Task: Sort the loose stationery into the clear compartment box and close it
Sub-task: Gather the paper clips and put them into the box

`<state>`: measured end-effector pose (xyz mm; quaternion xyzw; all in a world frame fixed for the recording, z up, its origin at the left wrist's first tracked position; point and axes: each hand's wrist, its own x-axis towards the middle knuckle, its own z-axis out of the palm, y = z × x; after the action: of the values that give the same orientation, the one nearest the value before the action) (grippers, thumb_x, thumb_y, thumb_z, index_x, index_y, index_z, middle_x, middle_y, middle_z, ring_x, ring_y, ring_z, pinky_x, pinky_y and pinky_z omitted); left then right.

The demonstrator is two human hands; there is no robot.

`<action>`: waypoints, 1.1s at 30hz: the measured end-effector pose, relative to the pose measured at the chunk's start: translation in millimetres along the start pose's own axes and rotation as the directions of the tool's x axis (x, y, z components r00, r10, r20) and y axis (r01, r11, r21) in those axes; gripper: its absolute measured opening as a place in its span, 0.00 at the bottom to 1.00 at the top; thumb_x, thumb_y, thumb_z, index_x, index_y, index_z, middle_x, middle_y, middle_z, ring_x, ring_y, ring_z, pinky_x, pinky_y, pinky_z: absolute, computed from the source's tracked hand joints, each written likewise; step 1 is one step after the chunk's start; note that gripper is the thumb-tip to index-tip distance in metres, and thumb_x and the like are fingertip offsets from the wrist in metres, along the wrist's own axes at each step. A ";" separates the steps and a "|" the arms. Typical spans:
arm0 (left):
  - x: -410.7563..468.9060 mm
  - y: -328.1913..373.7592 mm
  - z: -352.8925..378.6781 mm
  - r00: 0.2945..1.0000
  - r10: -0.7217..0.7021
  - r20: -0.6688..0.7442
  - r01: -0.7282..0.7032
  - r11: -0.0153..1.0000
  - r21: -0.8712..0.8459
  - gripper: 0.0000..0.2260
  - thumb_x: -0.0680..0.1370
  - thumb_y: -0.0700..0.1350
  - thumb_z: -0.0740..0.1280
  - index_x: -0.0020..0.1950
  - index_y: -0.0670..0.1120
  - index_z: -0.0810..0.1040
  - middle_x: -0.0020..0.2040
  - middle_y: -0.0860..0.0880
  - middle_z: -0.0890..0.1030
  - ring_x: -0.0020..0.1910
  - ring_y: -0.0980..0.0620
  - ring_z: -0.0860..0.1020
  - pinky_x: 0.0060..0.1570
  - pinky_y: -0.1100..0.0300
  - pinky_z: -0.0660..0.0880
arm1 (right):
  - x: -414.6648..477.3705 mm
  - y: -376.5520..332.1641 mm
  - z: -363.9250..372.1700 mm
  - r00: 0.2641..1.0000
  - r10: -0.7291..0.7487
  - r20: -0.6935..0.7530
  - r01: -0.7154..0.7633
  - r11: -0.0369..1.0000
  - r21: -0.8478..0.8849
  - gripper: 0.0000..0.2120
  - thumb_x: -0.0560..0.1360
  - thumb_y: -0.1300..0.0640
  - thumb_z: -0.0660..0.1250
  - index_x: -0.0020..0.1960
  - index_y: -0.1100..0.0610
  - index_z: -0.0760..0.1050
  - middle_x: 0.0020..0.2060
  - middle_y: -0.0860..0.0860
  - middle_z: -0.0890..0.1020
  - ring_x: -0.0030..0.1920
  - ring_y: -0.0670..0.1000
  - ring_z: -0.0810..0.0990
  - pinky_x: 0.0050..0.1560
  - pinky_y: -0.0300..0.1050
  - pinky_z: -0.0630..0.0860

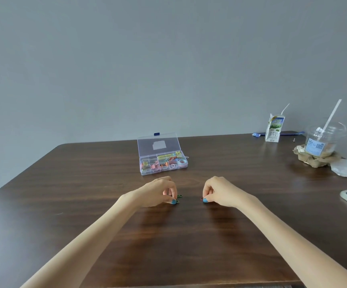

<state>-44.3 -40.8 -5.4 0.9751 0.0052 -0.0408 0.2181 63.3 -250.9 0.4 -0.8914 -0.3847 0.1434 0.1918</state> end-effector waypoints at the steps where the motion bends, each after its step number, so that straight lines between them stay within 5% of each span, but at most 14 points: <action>1: 1.2 -0.4 0.2 1.000 -0.004 0.015 0.004 1.000 0.000 0.03 0.76 0.46 0.69 0.44 0.53 0.77 0.47 0.55 0.71 0.42 0.60 0.72 0.48 0.61 0.69 | 1.0 -1.8 0.3 1.000 0.001 0.021 0.000 1.000 -0.026 0.11 0.75 0.60 0.67 0.35 0.51 0.74 0.35 0.45 0.75 0.39 0.48 0.75 0.40 0.39 0.71; 6: -1.0 -2.6 8.0 1.000 -0.015 0.001 0.015 0.999 0.041 0.02 0.79 0.43 0.64 0.49 0.50 0.75 0.49 0.55 0.70 0.44 0.63 0.69 0.48 0.64 0.66 | 1.6 -15.0 5.4 0.993 -0.073 0.092 0.089 0.978 -0.191 0.05 0.79 0.61 0.61 0.45 0.55 0.72 0.54 0.52 0.73 0.52 0.53 0.76 0.49 0.43 0.70; 11: -9.3 -10.5 11.5 0.970 -0.074 -0.230 0.046 0.991 -0.124 0.06 0.78 0.38 0.64 0.48 0.49 0.73 0.45 0.53 0.75 0.39 0.63 0.71 0.38 0.73 0.68 | 4.1 -30.1 12.7 0.976 -0.215 0.037 0.218 0.961 -0.173 0.05 0.77 0.62 0.61 0.45 0.54 0.71 0.48 0.51 0.74 0.47 0.52 0.75 0.44 0.43 0.70; 15: -17.8 -23.8 6.3 0.898 -0.200 -0.391 0.080 0.950 -0.302 0.07 0.76 0.35 0.66 0.44 0.47 0.75 0.39 0.54 0.78 0.35 0.59 0.72 0.37 0.72 0.69 | 16.4 -35.8 15.9 0.966 -0.249 -0.074 0.250 0.968 0.010 0.07 0.76 0.64 0.63 0.43 0.52 0.75 0.40 0.47 0.76 0.41 0.48 0.76 0.41 0.40 0.72; 21: -29.4 -38.4 -2.1 0.855 -0.284 -0.435 0.061 0.886 -0.459 0.08 0.75 0.36 0.69 0.40 0.48 0.77 0.32 0.50 0.79 0.31 0.54 0.73 0.37 0.59 0.74 | 31.1 -48.8 18.4 0.955 -0.290 -0.052 0.293 0.955 0.051 0.14 0.78 0.67 0.59 0.46 0.54 0.81 0.43 0.44 0.72 0.41 0.42 0.71 0.40 0.33 0.65; 26: -30.2 -42.3 3.2 0.835 -0.331 -0.439 0.058 0.847 -0.528 0.06 0.74 0.33 0.69 0.43 0.45 0.79 0.32 0.48 0.80 0.31 0.53 0.75 0.39 0.57 0.77 | 37.7 -48.2 12.8 0.959 -0.283 0.004 0.282 0.958 0.045 0.07 0.78 0.62 0.63 0.49 0.56 0.81 0.42 0.43 0.74 0.44 0.45 0.75 0.40 0.32 0.67; 33: -27.3 -42.2 9.9 0.835 -0.335 -0.437 0.063 0.846 -0.529 0.06 0.75 0.35 0.69 0.45 0.46 0.81 0.34 0.45 0.81 0.32 0.54 0.76 0.42 0.58 0.78 | 43.0 -56.6 13.8 0.959 -0.255 0.124 0.268 0.958 -0.100 0.03 0.73 0.57 0.71 0.46 0.56 0.81 0.42 0.47 0.75 0.46 0.49 0.77 0.44 0.43 0.73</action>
<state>-73.5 -6.6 -30.0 0.8547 0.1783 0.1999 0.4447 50.5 -180.2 9.2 -0.8331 -0.5168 0.1430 0.1357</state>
